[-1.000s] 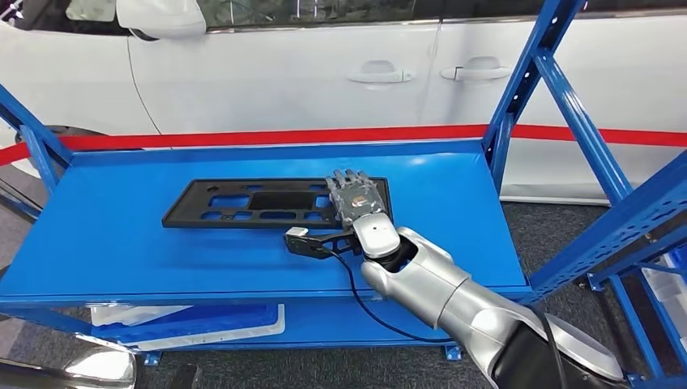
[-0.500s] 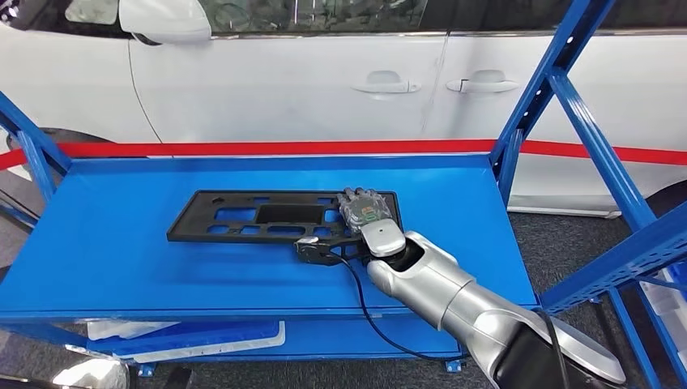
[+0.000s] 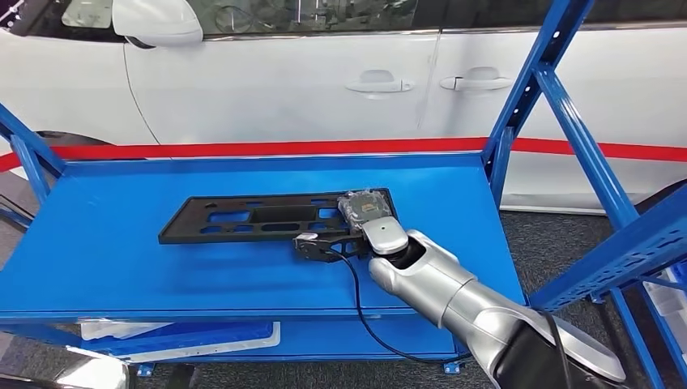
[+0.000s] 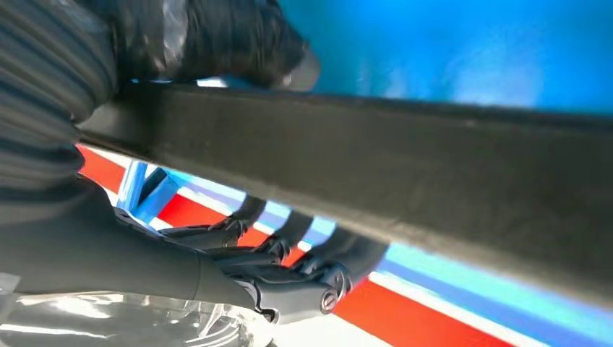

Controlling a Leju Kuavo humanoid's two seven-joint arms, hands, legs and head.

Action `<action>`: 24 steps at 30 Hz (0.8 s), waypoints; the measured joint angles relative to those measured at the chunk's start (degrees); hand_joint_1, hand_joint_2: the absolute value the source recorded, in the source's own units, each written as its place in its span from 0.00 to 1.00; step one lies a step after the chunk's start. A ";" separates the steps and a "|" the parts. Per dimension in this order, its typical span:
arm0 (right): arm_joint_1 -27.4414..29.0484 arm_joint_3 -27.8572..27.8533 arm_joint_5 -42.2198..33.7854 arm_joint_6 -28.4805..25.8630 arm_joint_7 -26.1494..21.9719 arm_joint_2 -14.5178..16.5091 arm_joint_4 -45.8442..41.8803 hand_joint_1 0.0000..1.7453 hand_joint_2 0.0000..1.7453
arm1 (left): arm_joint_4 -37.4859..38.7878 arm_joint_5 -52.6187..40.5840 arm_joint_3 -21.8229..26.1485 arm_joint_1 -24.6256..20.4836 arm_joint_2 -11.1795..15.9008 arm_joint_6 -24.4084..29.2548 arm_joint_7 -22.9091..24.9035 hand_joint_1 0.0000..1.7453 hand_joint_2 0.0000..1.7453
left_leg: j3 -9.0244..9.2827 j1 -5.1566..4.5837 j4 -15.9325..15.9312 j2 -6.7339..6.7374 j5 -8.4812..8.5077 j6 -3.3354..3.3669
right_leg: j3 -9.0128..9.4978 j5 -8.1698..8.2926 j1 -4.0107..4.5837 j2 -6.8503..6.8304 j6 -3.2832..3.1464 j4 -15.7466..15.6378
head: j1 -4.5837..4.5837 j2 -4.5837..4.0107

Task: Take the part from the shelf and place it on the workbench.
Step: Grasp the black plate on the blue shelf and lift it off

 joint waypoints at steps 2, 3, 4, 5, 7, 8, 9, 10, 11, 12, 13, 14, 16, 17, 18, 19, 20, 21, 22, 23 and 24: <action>-0.33 0.00 -0.63 -0.80 -0.39 0.14 0.00 1.00 1.00 | 0.03 -0.07 0.02 -0.05 -0.04 -0.85 -0.48 0.00 1.00 | -2.70 0.14 6.05 0.08 -3.15 -0.56 | 0.21 0.10 0.07 -0.10 -0.54 -0.24 | -0.22 0.00; -0.38 0.00 -0.77 -1.31 -0.53 0.19 0.00 1.00 1.00 | 0.04 -0.15 0.03 -0.03 -0.04 -1.07 -0.60 0.00 1.00 | -4.54 0.15 9.90 0.09 -4.74 -0.68 | 0.22 0.07 0.15 -0.15 -0.64 -0.23 | -0.27 0.00; -0.39 0.00 -0.85 -1.90 -0.66 0.21 0.00 1.00 1.00 | 0.04 -0.25 0.06 0.05 -0.03 -1.29 -0.73 0.00 1.00 | -6.02 0.15 12.85 0.09 -5.62 -0.74 | 0.24 0.04 0.23 -0.17 -0.69 -0.21 | -0.26 0.00; -0.41 0.00 -0.88 -2.59 -0.79 0.22 -0.02 1.00 1.00 | 0.04 -0.34 0.11 0.14 -0.02 -1.52 -0.89 0.00 1.00 | -6.66 0.15 14.00 0.09 -5.50 -0.73 | 0.28 0.02 0.30 -0.17 -0.72 -0.19 | -0.26 0.00; -0.49 0.00 -0.91 -4.40 -1.12 0.21 -0.35 1.00 1.00 | 0.04 -0.43 0.25 0.22 0.01 -2.11 -1.20 0.00 1.00 | -4.66 0.14 9.80 0.09 -2.46 -0.50 | 0.46 -0.04 0.35 -0.13 -0.72 -0.18 | -0.26 0.00; -0.53 0.00 -0.92 -5.41 -1.30 0.21 -0.72 1.00 1.00 | 0.04 -0.44 0.31 0.18 0.04 -2.41 -1.33 0.00 1.00 | -2.61 0.14 5.61 0.10 -0.64 -0.31 | 0.55 -0.08 0.36 -0.09 -0.69 -0.18 | -0.26 0.00; -0.57 0.00 -0.93 -6.29 -1.45 0.20 -1.17 1.00 1.00 | 0.04 -0.42 0.37 0.10 0.08 -2.69 -1.44 0.00 1.00 | -0.72 0.02 1.90 0.09 0.58 -0.13 | 0.55 -0.14 0.46 -0.03 -0.56 -0.14 | -0.26 0.00; -0.58 0.00 -0.91 -6.98 -1.55 0.19 -1.69 1.00 1.00 | 0.04 -0.38 0.42 0.03 0.10 -2.90 -1.53 0.00 1.00 | 0.56 -0.11 -0.69 0.08 1.24 0.08 | 0.50 -0.15 0.52 0.05 -0.37 -0.14 | -0.24 0.00; -0.55 0.00 -0.81 -7.56 -1.61 0.17 -2.27 1.00 1.00 | 0.04 -0.31 0.47 -0.03 0.11 -3.03 -1.64 0.00 1.00 | 1.11 -0.28 -1.89 0.06 1.27 0.27 | 0.42 -0.14 0.56 0.11 -0.12 -0.17 | -0.22 0.00; -0.50 0.00 -0.67 -8.06 -1.65 0.15 -2.91 1.00 1.00 | 0.04 -0.20 0.56 -0.05 0.12 -3.12 -1.78 0.00 1.00 | 1.19 -0.46 -2.09 0.04 1.22 0.48 | 0.36 -0.09 0.57 0.17 0.18 -0.26 | -0.21 0.00; -0.44 0.00 -0.48 -8.56 -1.66 0.14 -3.60 1.00 1.00 | 0.04 -0.08 0.69 -0.04 0.12 -3.17 -1.93 0.00 1.00 | 1.19 -0.39 -2.29 0.04 1.40 0.81 | 0.34 -0.09 0.53 0.20 0.49 -0.33 | -0.19 0.00; -0.39 0.00 -0.19 -9.05 -1.67 0.09 -4.29 1.00 1.00 | 0.04 0.03 0.84 -0.02 0.12 -3.20 -2.10 0.00 1.00 | 1.29 -0.30 -2.56 0.09 1.56 1.10 | 0.19 -0.32 0.48 0.17 0.76 -0.08 | -0.19 0.00; -0.35 0.00 0.51 -10.11 -1.68 -0.05 -5.74 1.00 1.00 | 0.04 0.20 1.19 -0.04 0.11 -3.26 -2.37 0.00 1.00 | 1.52 -0.06 -3.10 0.20 1.85 1.76 | -1.29 -2.38 0.49 0.05 1.15 3.07 | -0.09 0.00; -0.30 0.00 0.97 -10.71 -1.69 -0.17 -6.56 1.00 1.00 | 0.04 0.32 1.36 -0.05 0.11 -3.27 -2.50 0.00 1.00 | 1.56 -0.08 -3.15 0.24 1.84 1.95 | -2.88 -4.13 0.47 0.00 1.25 6.37 | -0.05 0.00; -0.23 0.00 1.44 -11.40 -1.71 -0.28 -7.47 1.00 1.00 | 0.04 0.45 1.54 -0.06 0.14 -3.20 -2.62 0.00 1.00 | 1.56 -0.11 -3.11 0.25 1.77 2.12 | -4.84 -5.96 0.48 -0.02 1.34 10.37 | -0.01 0.00; -0.11 0.00 1.94 -12.14 -1.72 -0.42 -8.47 1.00 1.00 | 0.04 0.56 1.72 -0.06 0.17 -3.03 -2.73 0.00 1.00 | 1.57 -0.13 -3.04 0.26 1.67 2.20 | -6.71 -7.19 0.46 -0.03 1.42 14.01 | 0.00 0.00; 0.03 0.00 2.53 -12.94 -1.67 -0.57 -9.55 1.00 1.00 | 0.04 0.65 1.89 -0.06 0.22 -2.72 -2.80 0.00 1.00 | 1.61 -0.14 -2.94 0.26 1.53 2.22 | -7.87 -7.33 0.41 -0.03 1.48 16.01 | 0.00 0.00; 0.17 -0.01 3.22 -13.81 -1.59 -0.75 -10.66 1.00 1.00 | 0.04 0.69 2.08 -0.07 0.27 -2.31 -2.82 0.00 1.00 | 1.68 -0.13 -2.78 0.24 1.34 2.20 | -8.08 -6.43 0.33 -0.04 1.51 16.00 | 0.01 0.00; 0.29 -0.03 4.20 -14.86 -1.43 -0.97 -11.98 1.00 1.00 | 0.04 0.74 2.32 -0.06 0.30 -1.76 -2.77 0.00 1.00 | 1.77 -0.11 -2.52 0.19 1.06 2.12 | -7.13 -4.50 0.22 -0.05 1.51 13.62 | 0.02 0.00; 0.38 -0.14 5.57 -16.18 -1.14 -1.25 -13.58 1.00 1.00 | 0.04 0.82 2.59 -0.05 0.32 -1.14 -2.59 0.00 1.00 | 1.82 -0.09 -2.17 0.14 0.71 1.98 | -5.52 -2.31 0.12 -0.07 1.47 9.78 | 0.02 0.00; 0.46 -0.37 7.17 -17.64 -0.78 -1.59 -15.42 1.00 1.00 | 0.04 0.98 2.89 -0.06 0.32 -0.45 -2.28 0.00 1.00 | 1.72 -0.17 -1.68 0.10 0.32 1.73 | -3.95 -0.83 0.10 -0.09 1.38 6.24 | 0.01 0.00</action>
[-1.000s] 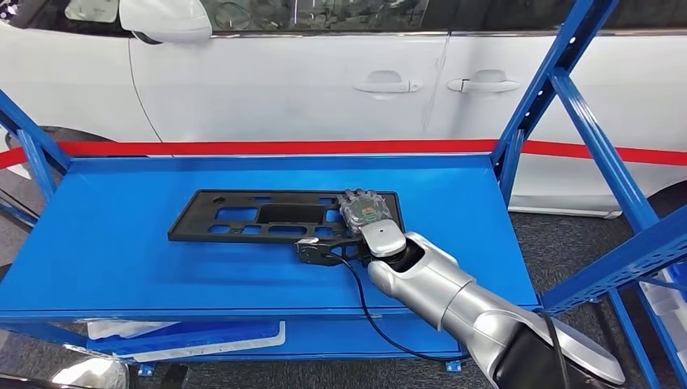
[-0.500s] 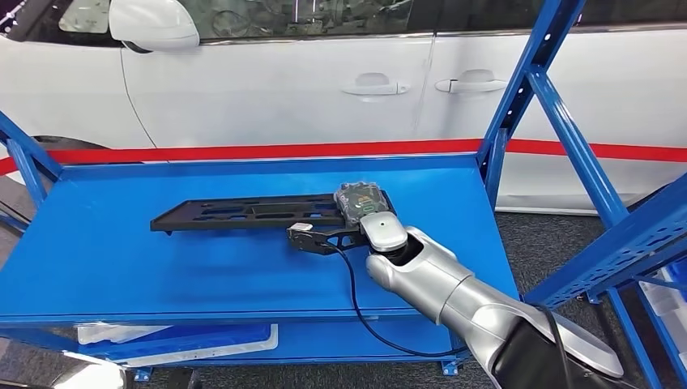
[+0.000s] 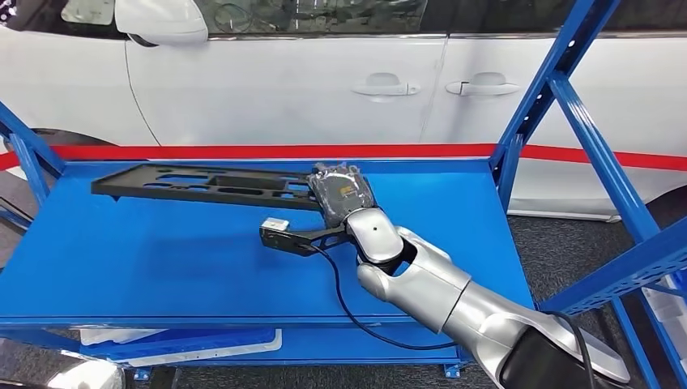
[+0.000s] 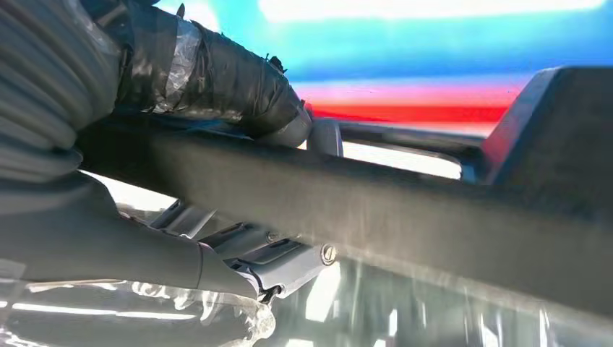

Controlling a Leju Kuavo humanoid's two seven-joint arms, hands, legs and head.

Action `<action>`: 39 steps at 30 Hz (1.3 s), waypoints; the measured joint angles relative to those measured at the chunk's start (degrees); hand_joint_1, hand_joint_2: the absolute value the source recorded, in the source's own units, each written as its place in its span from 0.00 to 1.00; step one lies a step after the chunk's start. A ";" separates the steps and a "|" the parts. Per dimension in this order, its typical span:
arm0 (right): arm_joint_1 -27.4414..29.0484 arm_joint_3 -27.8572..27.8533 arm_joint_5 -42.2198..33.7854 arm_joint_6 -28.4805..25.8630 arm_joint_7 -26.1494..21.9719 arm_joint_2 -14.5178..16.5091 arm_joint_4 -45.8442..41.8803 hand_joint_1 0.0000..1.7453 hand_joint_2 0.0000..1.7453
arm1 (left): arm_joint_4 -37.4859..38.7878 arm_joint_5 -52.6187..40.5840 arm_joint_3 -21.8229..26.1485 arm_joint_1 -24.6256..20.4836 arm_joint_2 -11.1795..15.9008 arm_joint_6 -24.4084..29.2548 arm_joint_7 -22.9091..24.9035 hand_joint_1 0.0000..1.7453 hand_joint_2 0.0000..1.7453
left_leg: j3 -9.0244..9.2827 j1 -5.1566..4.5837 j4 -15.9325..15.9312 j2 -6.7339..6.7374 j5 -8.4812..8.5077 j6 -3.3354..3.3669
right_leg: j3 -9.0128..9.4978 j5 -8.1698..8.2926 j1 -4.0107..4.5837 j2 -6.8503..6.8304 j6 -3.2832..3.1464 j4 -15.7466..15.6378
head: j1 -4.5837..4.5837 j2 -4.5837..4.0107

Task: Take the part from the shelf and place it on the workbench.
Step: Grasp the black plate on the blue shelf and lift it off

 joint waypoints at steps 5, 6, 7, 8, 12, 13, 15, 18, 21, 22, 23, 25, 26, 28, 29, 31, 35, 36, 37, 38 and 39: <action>1.15 -2.17 5.63 -4.26 1.63 -1.83 -9.21 1.00 1.00 | 0.01 0.75 1.34 0.01 -0.06 2.64 1.90 0.00 1.00 | -0.60 -0.03 0.78 -0.04 -0.73 -1.25 | 2.16 0.58 0.29 0.27 -1.07 -4.83 | -0.08 0.00; 1.47 -2.66 6.09 -4.38 1.84 -2.22 -10.78 1.00 1.00 | 0.01 0.73 1.49 0.02 -0.14 3.08 2.20 0.00 1.00 | -0.78 0.03 1.36 0.01 -1.22 -1.48 | 2.41 0.57 0.20 0.26 -1.34 -5.05 | -0.13 0.00; 1.78 -3.19 6.51 -4.53 2.03 -2.59 -12.47 1.00 1.00 | 0.02 0.69 1.61 0.01 -0.22 3.57 2.61 0.00 1.00 | -1.43 0.08 2.98 0.06 -2.17 -1.72 | 2.66 0.58 0.08 0.24 -1.57 -5.27 | -0.23 0.00; 2.05 -3.72 6.88 -4.73 2.15 -2.94 -14.11 1.00 1.00 | 0.02 0.68 1.70 -0.01 -0.30 3.99 3.03 0.00 1.00 | -2.72 0.14 5.76 0.11 -3.59 -1.95 | 2.87 0.53 0.04 0.23 -1.77 -5.39 | -0.30 0.00; 3.27 -5.42 7.64 -5.97 2.26 -4.24 -19.81 1.00 1.00 | 0.02 0.97 2.51 0.06 -0.40 4.93 4.19 0.00 1.00 | -8.72 0.17 16.90 0.11 -6.62 -2.21 | 3.37 0.13 0.31 0.35 -2.28 -5.40 | -0.39 0.00; 3.46 -5.66 7.67 -6.11 2.26 -4.51 -20.79 1.00 1.00 | 0.02 1.01 2.70 0.07 -0.42 4.98 4.34 0.00 1.00 | -8.40 0.16 15.61 0.11 -5.11 -2.07 | 3.57 0.02 0.36 0.41 -2.32 -5.38 | -0.39 0.00; 3.77 -6.16 7.91 -6.46 2.23 -5.00 -22.60 1.00 1.00 | 0.02 1.10 2.98 0.00 -0.45 5.08 4.87 0.00 1.00 | -5.48 0.09 8.43 0.10 -0.88 -1.57 | 4.02 -0.25 0.43 0.48 -2.24 -5.37 | -0.38 0.00; 4.16 -6.89 8.69 -7.93 1.90 -5.53 -24.82 1.00 1.00 | 0.03 1.42 3.31 -0.22 -0.57 5.04 6.07 0.00 1.00 | -2.45 -0.47 1.36 -0.03 1.44 -0.92 | 3.81 -0.22 0.55 0.57 -1.65 -5.33 | -0.35 0.00; 4.89 -7.22 9.73 -8.69 1.50 -5.87 -26.60 1.00 1.00 | 0.04 1.32 3.80 -0.32 -0.73 4.95 6.65 0.00 1.00 | -2.13 -0.43 0.19 0.01 1.72 -0.34 | 3.54 -0.31 0.53 0.60 -0.87 -5.38 | -0.37 0.00; 5.13 -7.32 10.24 -8.88 1.39 -5.99 -27.10 1.00 1.00 | 0.04 1.20 3.95 -0.34 -0.80 4.88 6.62 0.00 1.00 | -2.02 -0.30 -0.24 0.10 1.98 -0.06 | 3.24 -1.26 0.56 0.51 -0.63 -4.55 | -0.32 0.00; 5.35 -7.41 10.72 -9.13 1.32 -6.12 -27.56 1.00 1.00 | 0.04 1.07 4.07 -0.37 -0.88 4.77 6.50 0.00 1.00 | -1.96 -0.17 -0.61 0.18 2.25 0.25 | 2.50 -2.97 0.58 0.43 -0.41 -2.49 | -0.29 0.00; 5.89 -7.52 11.37 -9.65 1.23 -6.38 -28.33 1.00 1.00 | 0.04 0.86 4.22 -0.45 -0.99 4.56 6.21 0.00 1.00 | -2.18 -0.18 -0.74 0.26 2.56 0.60 | 0.00 -7.34 0.51 0.25 -0.11 4.49 | -0.20 0.00; 6.25 -7.55 11.50 -9.84 1.21 -6.49 -28.64 1.00 1.00 | 0.04 0.78 4.28 -0.48 -1.01 4.46 6.09 0.00 1.00 | -2.39 -0.18 -0.71 0.29 2.72 0.70 | -1.12 -8.85 0.44 0.24 0.01 7.86 | -0.19 0.00; 6.85 -7.68 11.56 -9.99 1.18 -6.68 -29.05 1.00 1.00 | 0.04 0.70 4.41 -0.49 -1.03 4.36 5.92 0.00 1.00 | -2.93 -0.17 -0.57 0.31 3.10 0.66 | -0.92 -8.62 0.18 0.19 0.24 9.32 | -0.18 0.00; 6.98 -7.74 11.56 -10.00 1.15 -6.76 -29.22 1.00 1.00 | 0.04 0.68 4.48 -0.49 -1.06 4.33 5.85 0.00 1.00 | -3.29 -0.13 -0.41 0.30 3.31 0.53 | 0.80 -7.20 0.01 0.15 0.35 6.80 | -0.19 0.00; 7.05 -7.83 11.56 -10.01 1.10 -6.86 -29.66 1.00 1.00 | 0.04 0.67 4.59 -0.49 -1.13 4.27 5.71 0.00 1.00 | -4.13 -0.12 0.26 0.24 3.65 0.13 | 5.57 -4.60 -0.21 0.12 0.40 -0.85 | -0.18 0.00; 7.27 -7.91 11.56 -10.14 1.02 -7.01 -30.64 1.00 1.00 | 0.04 0.70 4.69 -0.49 -1.16 4.09 5.33 0.00 1.00 | -5.02 -0.11 0.83 0.01 4.69 -1.29 | 7.36 -3.10 0.10 0.41 -0.59 -5.14 | -0.13 0.00; 7.34 -7.92 11.56 -10.15 1.00 -7.04 -30.73 1.00 1.00 | 0.05 0.72 4.72 -0.47 -1.16 4.01 5.23 0.00 1.00 | -5.31 -0.04 0.94 0.00 4.53 -1.66 | 7.05 -2.71 0.05 0.36 -1.01 -5.31 | -0.09 0.00; 7.41 -7.92 11.56 -10.14 0.97 -7.05 -30.85 1.00 1.00 | 0.07 0.72 4.75 -0.45 -1.20 3.92 5.15 0.00 1.00 | -5.86 0.06 1.62 0.02 3.50 -1.95 | 6.58 -2.17 0.03 0.29 -1.49 -5.39 | -0.15 0.00; 7.46 -7.92 11.56 -10.14 0.96 -7.06 -30.96 1.00 1.00 | 0.11 0.72 4.77 -0.44 -1.26 3.87 5.09 0.00 1.00 | -6.67 0.15 3.35 0.05 1.46 -2.20 | 5.99 -1.58 -0.03 0.22 -1.93 -5.51 | -0.20 0.00; 7.49 -7.92 11.56 -10.13 0.93 -7.06 -31.08 1.00 1.00 | 0.15 0.72 4.78 -0.47 -1.33 3.82 5.05 0.00 1.00 | -7.65 0.21 6.21 0.09 -1.31 -2.38 | 5.33 -1.02 0.03 0.17 -2.21 -5.51 | -0.26 0.00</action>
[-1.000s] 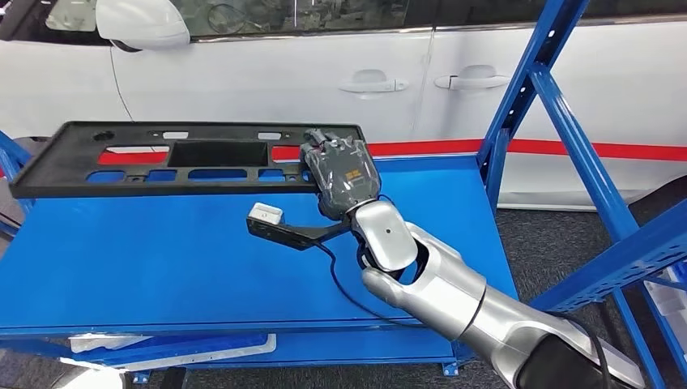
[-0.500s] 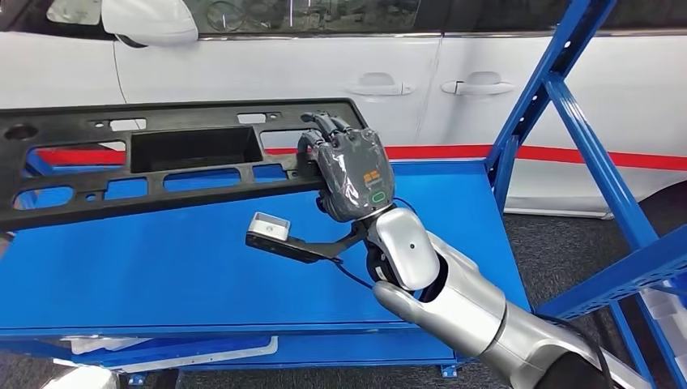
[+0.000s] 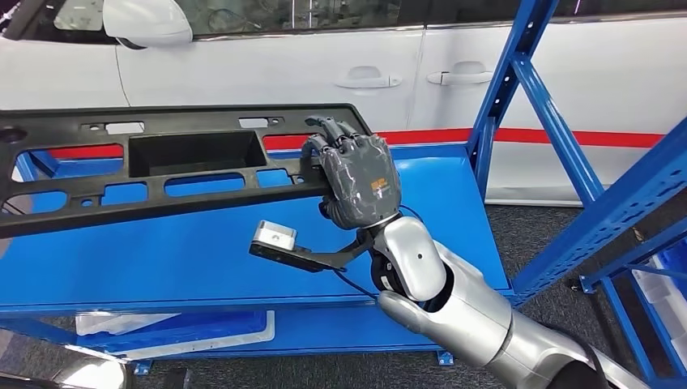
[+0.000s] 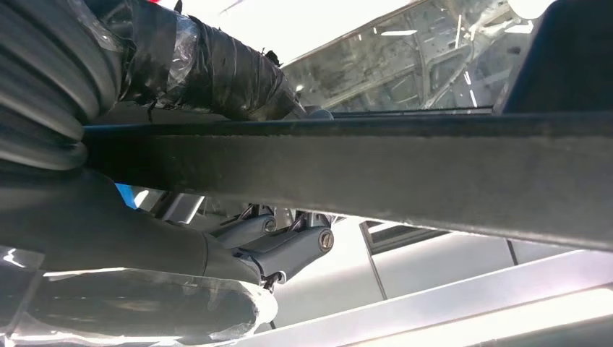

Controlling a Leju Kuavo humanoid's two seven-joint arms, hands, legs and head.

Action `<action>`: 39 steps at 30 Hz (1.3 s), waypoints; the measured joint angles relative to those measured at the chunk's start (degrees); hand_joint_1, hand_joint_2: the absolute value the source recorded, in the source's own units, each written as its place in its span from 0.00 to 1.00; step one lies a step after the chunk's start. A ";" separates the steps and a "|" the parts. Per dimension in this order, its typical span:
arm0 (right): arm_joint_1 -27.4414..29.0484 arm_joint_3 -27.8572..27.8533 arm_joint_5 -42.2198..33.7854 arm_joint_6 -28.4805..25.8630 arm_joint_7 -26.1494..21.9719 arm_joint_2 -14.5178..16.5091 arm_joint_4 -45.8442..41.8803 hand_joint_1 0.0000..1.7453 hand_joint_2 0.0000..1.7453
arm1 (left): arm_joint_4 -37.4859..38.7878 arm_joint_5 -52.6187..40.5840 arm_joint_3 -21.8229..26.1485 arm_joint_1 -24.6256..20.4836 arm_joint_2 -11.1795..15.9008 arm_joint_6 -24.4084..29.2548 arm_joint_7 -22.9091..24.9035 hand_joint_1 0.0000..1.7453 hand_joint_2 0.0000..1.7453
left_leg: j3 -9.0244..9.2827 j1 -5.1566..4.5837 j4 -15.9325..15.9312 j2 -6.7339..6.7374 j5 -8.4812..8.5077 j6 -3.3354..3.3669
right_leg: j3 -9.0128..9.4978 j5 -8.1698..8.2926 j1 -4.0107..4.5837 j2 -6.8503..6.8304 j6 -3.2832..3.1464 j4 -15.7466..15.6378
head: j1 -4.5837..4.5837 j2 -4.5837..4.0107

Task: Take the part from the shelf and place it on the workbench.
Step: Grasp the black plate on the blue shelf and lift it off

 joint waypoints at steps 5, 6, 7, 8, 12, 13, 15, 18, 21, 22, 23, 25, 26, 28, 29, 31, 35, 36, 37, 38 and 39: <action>0.44 0.00 0.00 0.02 -0.13 -0.01 -0.23 1.00 1.00 | 0.09 0.01 0.14 -0.11 -0.10 -0.08 -0.06 0.00 1.00 | 0.75 -0.07 9.20 0.02 -3.38 0.22 | -3.60 2.63 0.64 -0.07 -0.40 0.13 | -0.05 0.00; 0.48 0.00 0.00 0.02 -0.23 -0.01 -0.27 1.00 1.00 | 0.09 -0.01 0.21 -0.15 -0.09 -0.13 -0.11 0.00 1.00 | 3.43 -0.21 6.16 0.02 -2.07 0.59 | -4.22 3.15 0.71 -0.05 -0.37 0.18 | -0.04 0.00; 0.49 -0.01 -0.02 0.01 -0.36 -0.01 -0.37 1.00 1.00 | 0.09 -0.03 0.28 -0.24 -0.07 -0.18 -0.17 0.00 1.00 | 6.67 -0.44 2.04 0.01 -1.55 1.04 | -4.76 3.61 0.80 -0.04 -0.26 0.21 | -0.06 0.00; 0.48 -0.02 -0.04 -0.01 -0.49 0.00 -0.48 1.00 1.00 | 0.09 -0.07 0.33 -0.34 -0.05 -0.22 -0.28 0.00 1.00 | 9.46 -0.67 -1.96 -0.02 -1.69 1.39 | -5.06 4.02 0.83 -0.09 -0.08 0.21 | -0.02 0.00; 0.49 -0.04 -0.09 -0.01 -0.99 -0.01 -0.70 1.00 1.00 | 0.09 -0.24 0.49 -0.56 -0.03 -0.39 -0.58 0.00 1.00 | 11.99 -1.25 -7.36 -0.05 -1.27 2.36 | -5.37 5.60 0.53 -0.33 1.10 -0.38 | -0.08 0.00; 0.50 -0.04 -0.09 -0.01 -1.04 -0.03 -0.72 1.00 1.00 | 0.09 -0.25 0.55 -0.57 -0.03 -0.43 -0.58 0.00 1.00 | 11.74 -1.15 -7.81 0.08 -0.62 2.71 | -5.67 4.90 0.52 -0.33 1.34 0.03 | -0.09 0.00; 0.56 -0.04 -0.09 0.02 -1.09 -0.06 -0.73 1.00 1.00 | 0.09 -0.26 0.68 -0.57 -0.06 -0.46 -0.57 0.00 1.00 | 10.82 -0.85 -8.39 0.41 0.83 3.46 | -6.97 0.46 0.47 -0.34 1.72 3.86 | 0.09 0.00; 0.79 -0.04 -0.11 0.09 -1.11 -0.08 -0.73 1.00 1.00 | 0.09 -0.30 0.78 -0.55 -0.06 -0.49 -0.56 0.00 1.00 | 8.38 -0.83 -8.21 0.52 2.63 3.74 | -8.93 -5.68 0.12 -0.36 2.36 13.96 | 0.22 0.00; 0.93 -0.04 -0.11 0.26 -1.13 -0.09 -0.72 1.00 1.00 | 0.09 -0.34 0.85 -0.52 -0.06 -0.51 -0.56 0.00 1.00 | 5.46 -0.61 -7.33 0.51 4.22 3.19 | -5.12 -2.10 -0.55 -0.40 3.05 12.96 | 0.24 0.00; 0.90 -0.04 -0.11 0.35 -1.19 -0.08 -0.72 1.00 1.00 | 0.09 -0.39 0.87 -0.51 -0.06 -0.52 -0.56 0.00 1.00 | 4.42 -0.54 -6.72 0.48 4.57 2.88 | -2.36 -1.48 -0.75 -0.41 3.26 9.39 | 0.25 0.00; 0.88 -0.04 -0.10 0.43 -1.31 -0.04 -0.73 1.00 1.00 | 0.09 -0.44 0.88 -0.50 -0.06 -0.53 -0.56 0.00 1.00 | 3.53 -0.49 -6.02 0.45 4.83 2.56 | 0.24 -1.78 -0.71 -0.32 3.21 5.55 | 0.23 0.00; 0.89 -0.04 -0.07 0.50 -1.60 0.06 -0.72 1.00 1.00 | 0.09 -0.60 0.89 -0.45 -0.06 -0.55 -0.57 0.00 1.00 | 2.49 -0.46 -5.11 0.37 5.48 1.79 | 2.91 -3.25 -0.39 -0.14 2.66 0.97 | 0.23 0.00; 0.91 -0.04 -0.04 0.52 -1.70 0.11 -0.71 1.00 1.00 | 0.09 -0.68 0.90 -0.40 -0.06 -0.56 -0.57 0.00 1.00 | 2.30 -0.41 -5.01 0.32 5.94 1.38 | 2.90 -3.26 -0.16 -0.07 2.13 0.50 | 0.22 0.00; 0.88 -0.04 0.02 0.63 -1.80 0.21 -0.64 1.00 1.00 | 0.09 -0.86 0.92 -0.33 -0.07 -0.60 -0.57 0.00 1.00 | 1.69 -0.10 -4.79 0.23 5.77 0.63 | 1.93 -2.14 -0.19 -0.26 1.07 0.53 | 0.28 0.00; 0.85 -0.04 0.05 0.69 -1.84 0.31 -0.62 1.00 1.00 | 0.11 -0.95 0.93 -0.29 -0.12 -0.62 -0.56 0.00 1.00 | 1.07 0.03 -3.76 0.20 4.24 0.33 | 1.30 -1.43 -0.25 -0.37 0.54 0.38 | 0.23 0.00; 0.81 -0.04 0.09 0.78 -1.92 0.49 -0.60 1.00 1.00 | 0.14 -1.07 0.95 -0.28 -0.24 -0.67 -0.56 0.00 1.00 | -0.59 0.14 1.40 0.20 -1.34 -0.05 | -0.23 0.02 -0.20 -0.49 -0.10 0.23 | 0.07 0.00; 0.93 -0.03 0.11 0.88 -1.97 0.61 -0.40 1.00 1.00 | 0.15 -1.10 0.95 -0.32 -0.26 -0.67 -0.56 0.00 1.00 | -0.54 0.10 11.21 0.21 -3.56 0.08 | -4.00 2.85 0.33 -0.54 -0.35 0.34 | 0.00 0.00; 0.96 -0.04 0.11 0.90 -1.98 0.61 -0.34 1.00 1.00 | 0.15 -1.10 0.96 -0.33 -0.26 -0.67 -0.56 0.00 1.00 | 1.32 0.02 9.90 0.20 -1.91 0.36 | -4.93 3.56 0.42 -0.54 -0.32 0.35 | 0.01 0.00; 0.96 -0.04 0.11 0.89 -1.97 0.64 -0.32 1.00 1.00 | 0.15 -1.10 0.96 -0.38 -0.26 -0.67 -0.56 0.00 1.00 | 4.26 -0.12 6.70 0.19 -1.04 0.75 | -5.71 4.25 0.47 -0.54 -0.26 0.37 | 0.00 0.00; 0.95 -0.04 0.14 0.86 -1.97 0.68 -0.31 1.00 1.00 | 0.15 -1.11 0.97 -0.47 -0.23 -0.67 -0.56 0.00 1.00 | 7.84 -0.37 2.14 0.18 -1.33 1.17 | -6.32 4.86 0.53 -0.53 -0.10 0.40 | 0.00 0.00; 0.96 -0.04 0.18 0.80 -2.01 0.73 -0.31 1.00 1.00 | 0.15 -1.14 0.97 -0.59 -0.18 -0.67 -0.56 0.00 1.00 | 10.92 -0.61 -2.09 0.16 -2.22 1.47 | -6.69 5.46 0.52 -0.57 0.12 0.33 | 0.04 0.00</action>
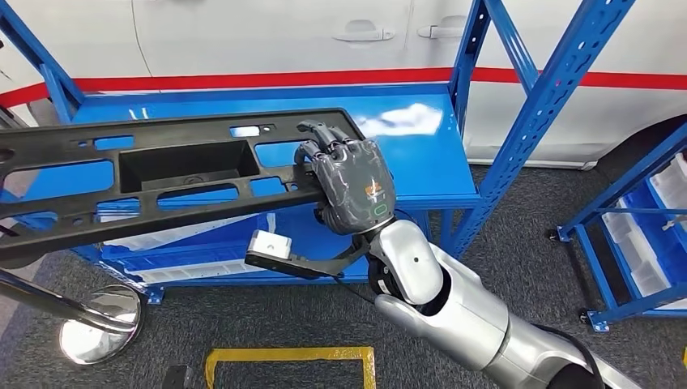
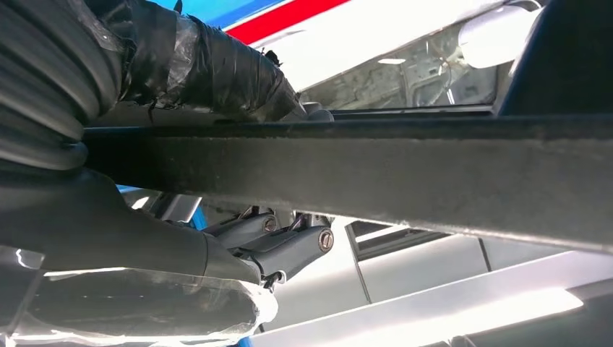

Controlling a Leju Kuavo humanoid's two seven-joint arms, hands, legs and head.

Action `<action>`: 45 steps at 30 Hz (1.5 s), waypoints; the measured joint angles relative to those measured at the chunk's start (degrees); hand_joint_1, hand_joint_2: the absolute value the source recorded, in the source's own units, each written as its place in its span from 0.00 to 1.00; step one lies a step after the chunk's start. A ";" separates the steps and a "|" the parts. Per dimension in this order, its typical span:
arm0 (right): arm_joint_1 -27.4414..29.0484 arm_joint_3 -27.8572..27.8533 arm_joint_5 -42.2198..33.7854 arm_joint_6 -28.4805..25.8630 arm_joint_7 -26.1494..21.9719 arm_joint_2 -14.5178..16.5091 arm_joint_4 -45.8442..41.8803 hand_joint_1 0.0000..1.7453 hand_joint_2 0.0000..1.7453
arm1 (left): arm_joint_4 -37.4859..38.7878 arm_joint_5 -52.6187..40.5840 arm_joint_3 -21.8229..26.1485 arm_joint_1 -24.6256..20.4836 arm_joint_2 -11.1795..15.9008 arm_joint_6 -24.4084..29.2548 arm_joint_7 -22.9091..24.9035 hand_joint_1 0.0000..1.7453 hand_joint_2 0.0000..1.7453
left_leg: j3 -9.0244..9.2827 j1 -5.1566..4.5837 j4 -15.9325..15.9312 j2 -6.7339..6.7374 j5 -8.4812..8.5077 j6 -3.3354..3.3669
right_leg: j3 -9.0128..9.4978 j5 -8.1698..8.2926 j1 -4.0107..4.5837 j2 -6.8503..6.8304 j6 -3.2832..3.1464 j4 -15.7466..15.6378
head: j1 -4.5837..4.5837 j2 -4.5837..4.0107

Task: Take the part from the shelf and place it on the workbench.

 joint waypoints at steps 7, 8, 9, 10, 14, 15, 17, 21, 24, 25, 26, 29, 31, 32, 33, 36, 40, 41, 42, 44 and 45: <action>0.31 0.00 1.39 -1.68 -1.04 0.15 0.41 1.00 1.00 | 0.02 -0.44 0.02 -0.24 -0.05 -0.03 0.03 0.00 1.00 | 0.95 -0.34 -6.95 0.53 2.76 2.02 | -2.08 -4.76 0.05 0.34 1.78 4.53 | 0.22 0.00; 0.41 0.00 1.55 -1.79 -1.11 0.15 0.47 1.00 1.00 | 0.02 -0.46 0.02 -0.23 -0.07 -0.05 0.02 0.00 1.00 | 0.06 -0.38 -6.90 0.53 3.43 2.19 | -2.63 -7.65 0.05 0.34 1.85 7.96 | 0.31 0.00; 0.53 0.00 1.71 -1.86 -1.14 0.15 0.54 1.00 1.00 | 0.02 -0.50 0.02 -0.20 -0.08 -0.07 0.03 0.00 1.00 | -0.93 -0.40 -6.66 0.54 4.06 2.23 | -2.98 -9.45 -0.01 0.31 1.94 11.43 | 0.33 0.00; 0.67 0.00 1.83 -1.85 -1.15 0.15 0.64 1.00 1.00 | 0.02 -0.53 0.02 -0.18 -0.08 -0.08 0.03 0.00 1.00 | -2.03 -0.40 -6.32 0.54 4.63 2.19 | -2.87 -9.61 -0.11 0.28 2.02 13.98 | 0.33 0.00; 0.83 0.01 1.83 -1.19 -1.05 0.18 0.97 1.00 1.00 | 0.02 -0.73 0.05 -0.11 -0.07 -0.11 0.02 0.00 1.00 | -6.73 -0.26 -3.93 0.52 6.43 1.49 | 4.70 -5.74 -0.57 0.14 2.35 8.32 | 0.32 0.00; 0.83 0.01 1.78 -0.97 -0.97 0.24 0.99 1.00 1.00 | 0.02 -0.82 0.05 -0.05 -0.07 -0.11 0.02 0.00 1.00 | -7.55 -0.24 -3.27 0.49 6.73 1.20 | 7.18 -6.65 -0.47 0.19 2.20 4.85 | 0.26 0.00; 0.80 0.01 1.71 -0.68 -0.84 0.35 1.10 1.00 1.00 | 0.02 -0.96 0.08 0.05 -0.07 -0.14 0.01 0.00 1.00 | -8.36 -0.22 -2.52 0.45 7.43 0.54 | 9.46 -8.56 -0.12 0.33 1.70 0.79 | 0.31 0.00; 0.74 0.00 1.29 -0.11 -0.76 0.54 1.37 1.00 1.00 | 0.04 -1.05 0.22 0.26 -0.06 -0.25 0.05 0.00 1.00 | -10.09 0.22 -0.34 0.29 5.05 -0.78 | 7.39 -6.42 -0.18 0.12 -0.09 0.26 | 0.59 0.00; 0.74 0.00 0.99 0.15 -0.76 0.72 1.43 1.00 1.00 | 0.09 -1.12 0.25 0.24 -0.15 -0.35 0.09 0.00 1.00 | -12.37 0.51 8.89 0.30 -2.72 -1.44 | 4.89 -4.26 -0.06 0.05 -0.70 0.30 | 0.46 0.00; 0.74 0.00 0.96 0.16 -0.76 0.72 1.44 1.00 1.00 | 0.09 -1.10 0.26 0.22 -0.14 -0.35 0.09 0.00 1.00 | -12.48 0.53 11.56 0.31 -3.29 -1.51 | 3.99 -3.61 0.03 0.04 -0.70 0.37 | 0.48 0.00; 0.75 0.00 0.93 0.17 -0.76 0.72 1.46 1.00 1.00 | 0.09 -1.10 0.27 0.23 -0.14 -0.35 0.09 0.00 1.00 | -11.91 0.53 12.80 0.30 -2.56 -1.47 | 3.07 -2.98 0.09 0.03 -0.68 0.45 | 0.47 0.00; 0.76 0.00 0.93 0.18 -0.74 0.73 1.56 1.00 1.00 | 0.08 -1.10 0.30 0.15 -0.13 -0.35 0.09 0.00 1.00 | -5.12 0.37 6.05 0.24 0.83 -0.73 | 0.64 -1.08 0.21 0.06 -0.45 0.56 | 0.46 0.00; 0.76 0.00 0.93 0.17 -0.71 0.75 1.58 1.00 1.00 | 0.08 -1.10 0.31 -0.01 -0.09 -0.34 0.07 0.00 1.00 | -0.08 -0.04 -1.36 0.16 -0.05 -0.15 | 0.03 0.08 0.14 0.01 0.02 0.38 | 0.53 0.00; 0.77 0.00 0.93 0.16 -0.69 0.77 1.58 1.00 1.00 | 0.08 -1.10 0.32 -0.08 -0.06 -0.34 0.05 0.00 1.00 | 1.06 -0.32 -3.46 0.11 -0.55 0.10 | 0.03 0.66 0.03 -0.05 0.35 0.12 | 0.46 0.00; 0.76 0.00 0.93 0.15 -0.67 0.77 1.60 1.00 1.00 | 0.08 -1.10 0.32 -0.11 -0.04 -0.34 0.04 0.00 1.00 | 1.22 -0.54 -4.32 0.09 -0.23 0.32 | 0.09 1.31 -0.10 -0.10 0.72 -0.27 | 0.43 0.00; 0.75 0.00 0.90 0.16 -0.58 0.73 1.67 1.00 1.00 | 0.09 -1.10 0.34 -0.23 -0.03 -0.34 0.07 0.00 1.00 | 0.37 -0.30 -5.80 0.42 2.28 1.47 | -0.68 -0.43 -0.17 -0.05 1.51 0.56 | 0.41 0.00; 0.84 0.00 0.38 0.19 -0.26 0.66 1.80 1.00 1.00 | 0.09 -1.10 0.37 -0.23 -0.05 -0.40 0.15 0.00 1.00 | -2.90 -0.16 -6.11 0.65 5.33 2.15 | -2.96 -9.95 -0.29 -0.03 2.06 12.84 | 0.92 0.00; 0.84 0.00 0.25 0.21 -0.18 0.62 1.85 1.00 1.00 | 0.09 -1.10 0.38 -0.21 -0.05 -0.42 0.17 0.00 1.00 | -3.88 -0.15 -6.00 0.65 6.01 2.06 | -2.66 -9.50 -0.36 -0.04 2.18 14.93 | 0.92 0.00; 0.84 0.00 0.10 0.26 -0.14 0.60 1.88 1.00 1.00 | 0.09 -1.10 0.38 -0.19 -0.05 -0.43 0.19 0.00 1.00 | -4.93 -0.14 -5.80 0.65 6.66 1.94 | -1.59 -7.91 -0.45 -0.04 2.25 15.33 | 0.93 0.00; 0.81 0.00 -0.08 0.38 -0.05 0.59 1.90 1.00 1.00 | 0.09 -1.09 0.39 -0.14 -0.05 -0.51 0.24 0.00 1.00 | -6.91 -0.08 -5.04 0.63 7.70 1.56 | 3.00 -5.36 -0.57 -0.06 2.21 10.88 | 0.94 0.00; 0.76 0.00 -0.14 0.45 -0.01 0.61 1.89 1.00 1.00 | 0.09 -1.08 0.40 -0.11 -0.05 -0.56 0.29 0.00 1.00 | -7.80 -0.10 -4.47 0.63 8.05 1.32 | 6.12 -5.84 -0.47 -0.04 2.11 6.67 | 0.93 0.00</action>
